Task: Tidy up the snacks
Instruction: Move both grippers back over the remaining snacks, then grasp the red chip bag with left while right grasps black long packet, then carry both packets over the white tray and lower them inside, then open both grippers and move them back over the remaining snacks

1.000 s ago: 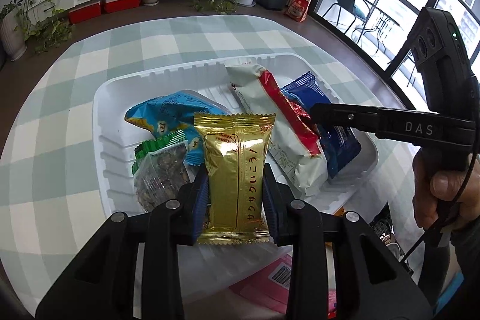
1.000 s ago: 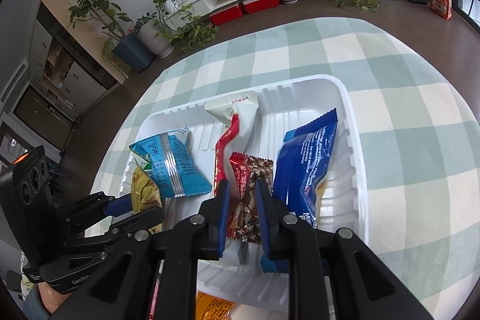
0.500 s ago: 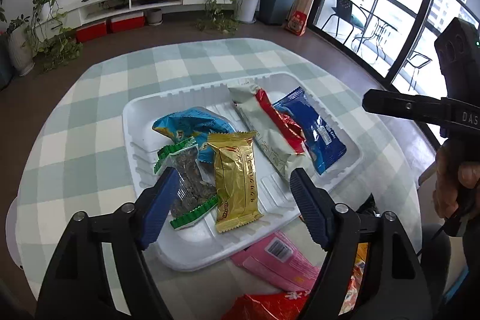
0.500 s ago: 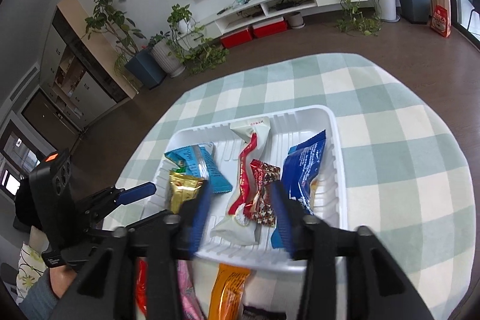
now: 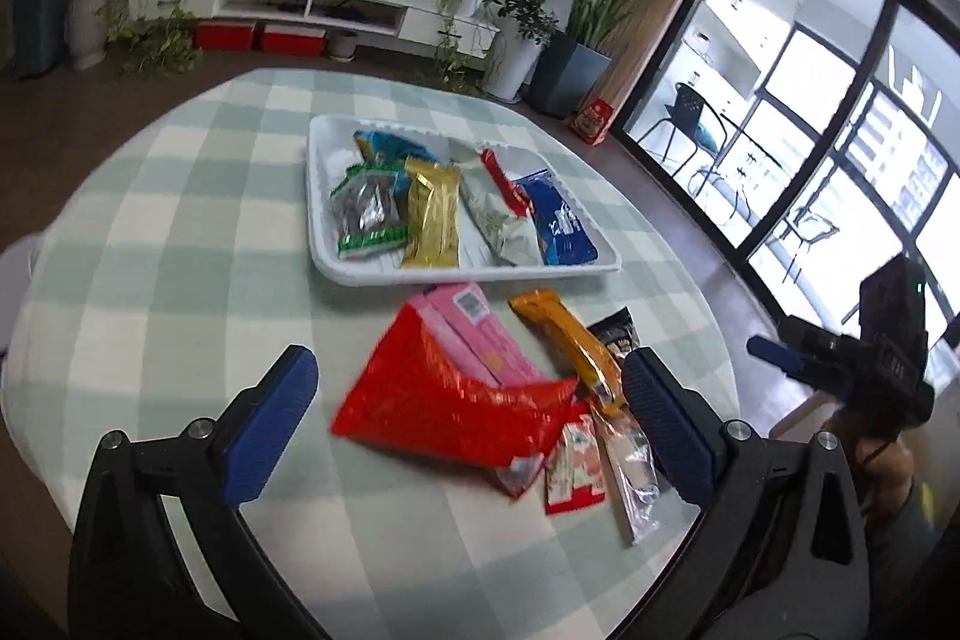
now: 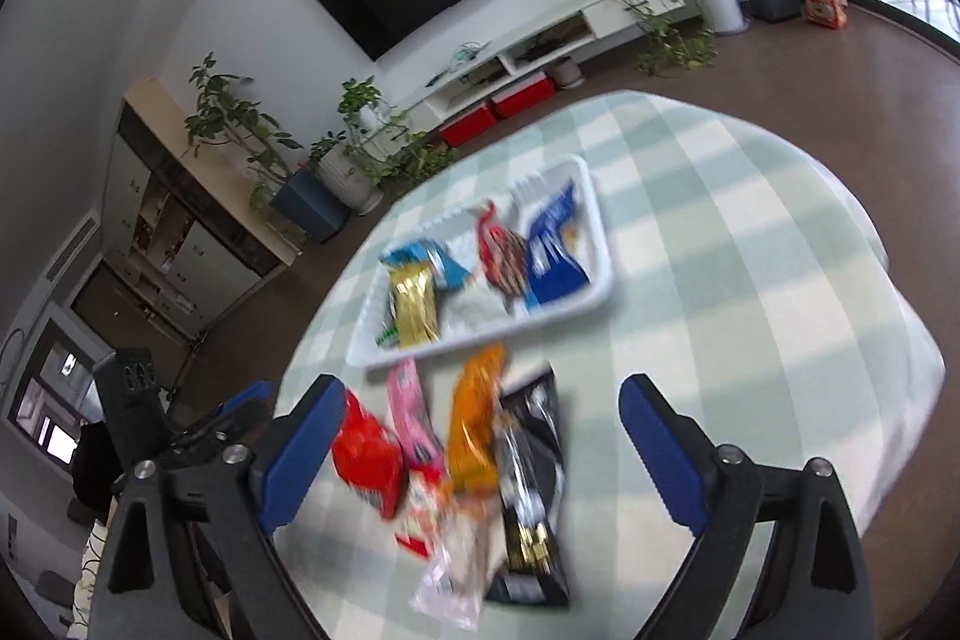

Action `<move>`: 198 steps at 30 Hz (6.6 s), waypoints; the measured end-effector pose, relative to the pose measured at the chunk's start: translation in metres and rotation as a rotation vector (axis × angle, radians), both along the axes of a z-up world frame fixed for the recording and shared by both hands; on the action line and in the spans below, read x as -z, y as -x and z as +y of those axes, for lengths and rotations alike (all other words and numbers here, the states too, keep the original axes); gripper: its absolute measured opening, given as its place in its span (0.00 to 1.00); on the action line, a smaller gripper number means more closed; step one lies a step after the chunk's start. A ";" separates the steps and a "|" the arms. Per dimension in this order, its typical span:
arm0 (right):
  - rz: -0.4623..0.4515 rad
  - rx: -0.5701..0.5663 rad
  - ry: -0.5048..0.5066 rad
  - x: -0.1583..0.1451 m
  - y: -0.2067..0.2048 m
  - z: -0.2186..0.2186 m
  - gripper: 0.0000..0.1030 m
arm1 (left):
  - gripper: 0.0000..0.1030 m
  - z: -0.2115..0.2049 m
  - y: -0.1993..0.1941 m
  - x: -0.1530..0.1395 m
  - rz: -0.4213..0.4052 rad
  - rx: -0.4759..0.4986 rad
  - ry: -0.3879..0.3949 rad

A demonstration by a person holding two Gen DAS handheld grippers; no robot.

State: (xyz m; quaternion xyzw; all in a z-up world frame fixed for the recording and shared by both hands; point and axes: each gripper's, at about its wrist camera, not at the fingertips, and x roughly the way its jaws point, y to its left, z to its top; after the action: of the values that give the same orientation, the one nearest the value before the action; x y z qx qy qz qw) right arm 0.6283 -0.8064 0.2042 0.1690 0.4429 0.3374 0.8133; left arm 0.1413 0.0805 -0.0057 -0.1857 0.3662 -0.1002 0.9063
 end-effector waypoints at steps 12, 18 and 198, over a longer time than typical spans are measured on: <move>0.043 0.016 0.080 0.044 0.061 -0.012 0.89 | 1.00 -0.036 0.020 0.037 0.139 -0.085 0.116; -0.031 0.005 0.098 0.031 0.065 -0.004 0.89 | 1.00 -0.032 -0.007 0.051 0.252 -0.212 0.171; -0.115 -0.136 0.338 0.012 -0.146 0.144 0.61 | 0.86 -0.053 -0.211 0.006 0.088 0.075 -0.231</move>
State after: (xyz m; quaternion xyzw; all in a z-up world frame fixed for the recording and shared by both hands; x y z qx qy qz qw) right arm 0.7742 -0.6619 0.1923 -0.0198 0.4564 0.3217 0.8293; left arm 0.3522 0.0278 -0.0114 -0.0707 0.4212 -0.0829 0.9004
